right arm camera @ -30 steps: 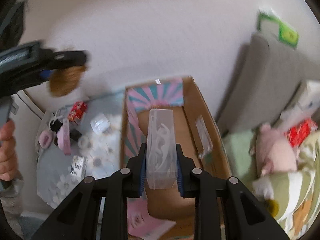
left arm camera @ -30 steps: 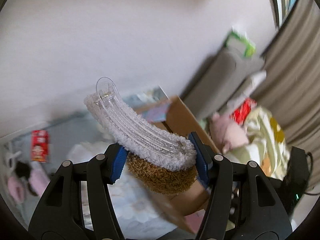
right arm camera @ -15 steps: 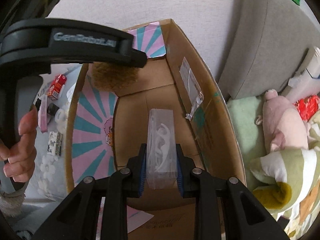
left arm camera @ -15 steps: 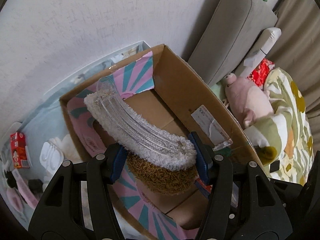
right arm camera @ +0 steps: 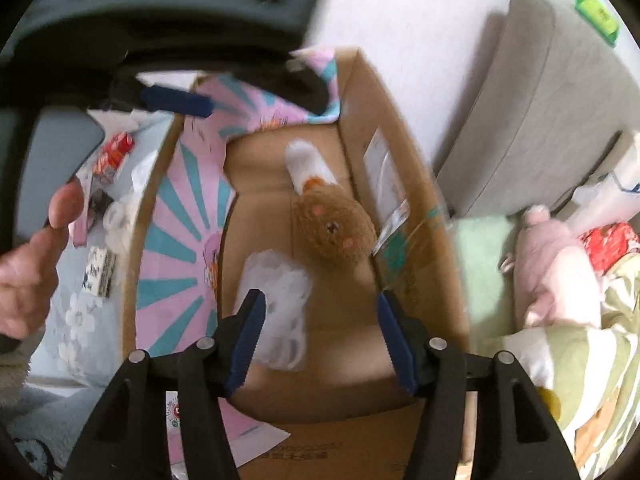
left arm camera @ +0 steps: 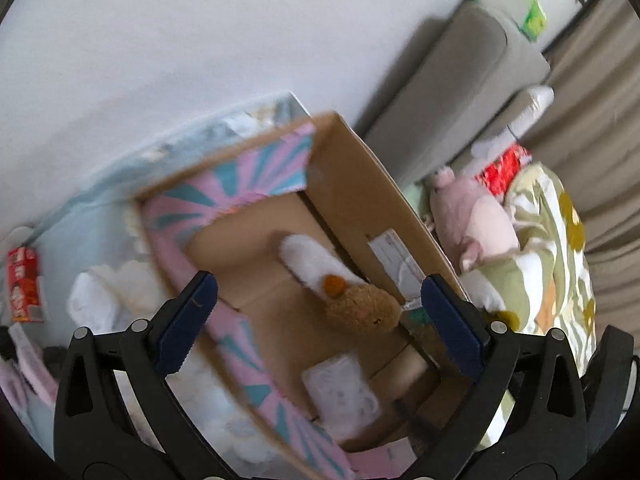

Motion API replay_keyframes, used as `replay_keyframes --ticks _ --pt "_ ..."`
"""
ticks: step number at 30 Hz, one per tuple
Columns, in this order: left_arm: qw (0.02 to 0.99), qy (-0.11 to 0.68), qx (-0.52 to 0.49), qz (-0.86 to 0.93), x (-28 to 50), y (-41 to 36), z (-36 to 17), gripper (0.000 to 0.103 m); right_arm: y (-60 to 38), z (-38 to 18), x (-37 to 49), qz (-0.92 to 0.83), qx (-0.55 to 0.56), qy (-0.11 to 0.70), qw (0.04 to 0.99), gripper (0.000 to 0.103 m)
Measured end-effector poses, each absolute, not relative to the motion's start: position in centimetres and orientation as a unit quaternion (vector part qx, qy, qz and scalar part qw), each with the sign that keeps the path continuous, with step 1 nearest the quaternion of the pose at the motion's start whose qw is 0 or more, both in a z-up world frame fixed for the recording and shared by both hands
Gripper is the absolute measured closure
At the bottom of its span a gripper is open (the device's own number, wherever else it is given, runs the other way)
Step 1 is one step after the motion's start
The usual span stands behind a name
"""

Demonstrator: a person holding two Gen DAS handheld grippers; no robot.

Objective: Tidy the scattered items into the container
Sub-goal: 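Carry both items into the cardboard box and open both tools, then move both tools back over the tray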

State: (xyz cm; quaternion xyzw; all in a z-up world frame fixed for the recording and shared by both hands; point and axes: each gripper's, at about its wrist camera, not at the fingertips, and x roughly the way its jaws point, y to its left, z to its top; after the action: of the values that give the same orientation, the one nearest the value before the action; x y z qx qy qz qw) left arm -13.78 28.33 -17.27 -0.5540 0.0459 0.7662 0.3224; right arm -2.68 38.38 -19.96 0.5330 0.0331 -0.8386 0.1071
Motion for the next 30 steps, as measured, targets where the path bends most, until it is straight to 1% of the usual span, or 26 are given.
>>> replay_keyframes --ticks 5,10,16,22,30 --pt "0.296 0.036 -0.534 0.791 -14.2 24.6 -14.6 0.002 40.2 -18.1 -2.0 -0.862 0.498 0.006 0.092 0.043" --pt "0.278 0.013 -0.524 0.805 -14.3 20.9 -12.6 0.002 40.8 -17.3 -1.8 -0.871 0.486 0.001 0.079 0.043" --pt "0.264 0.008 -0.512 0.817 -13.6 18.1 -11.3 0.002 40.1 -15.7 -1.1 -0.879 0.471 -0.004 0.078 0.043" --pt "0.252 -0.012 -0.509 0.823 -12.5 15.4 -10.8 0.002 38.5 -14.9 -0.1 -0.883 0.462 0.019 0.081 0.043" --pt "0.210 -0.001 -0.484 0.850 -10.5 11.0 -8.9 0.002 36.3 -13.1 0.7 -0.894 0.436 0.029 0.102 0.043"
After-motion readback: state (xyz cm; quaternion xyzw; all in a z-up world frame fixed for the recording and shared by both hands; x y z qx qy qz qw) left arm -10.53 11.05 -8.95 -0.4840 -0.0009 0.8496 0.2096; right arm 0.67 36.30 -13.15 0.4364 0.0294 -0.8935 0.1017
